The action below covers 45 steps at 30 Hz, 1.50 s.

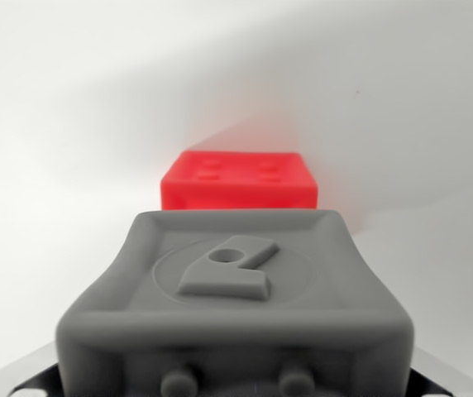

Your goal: Destack cube

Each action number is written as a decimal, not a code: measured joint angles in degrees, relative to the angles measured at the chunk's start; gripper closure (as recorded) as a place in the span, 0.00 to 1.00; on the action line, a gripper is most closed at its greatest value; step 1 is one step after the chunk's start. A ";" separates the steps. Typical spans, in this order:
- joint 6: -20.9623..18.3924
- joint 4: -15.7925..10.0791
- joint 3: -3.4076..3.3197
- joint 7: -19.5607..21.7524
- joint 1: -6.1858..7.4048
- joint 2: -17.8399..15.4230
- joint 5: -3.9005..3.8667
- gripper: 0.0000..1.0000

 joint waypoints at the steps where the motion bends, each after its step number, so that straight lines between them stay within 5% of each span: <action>1: -0.29 -0.04 -0.02 0.01 0.01 -0.34 -0.01 1.00; 23: -6.81 -0.25 -0.33 0.36 0.28 -7.52 -0.61 1.00; 45: -4.66 -3.89 0.14 0.69 3.74 -8.25 -0.84 1.00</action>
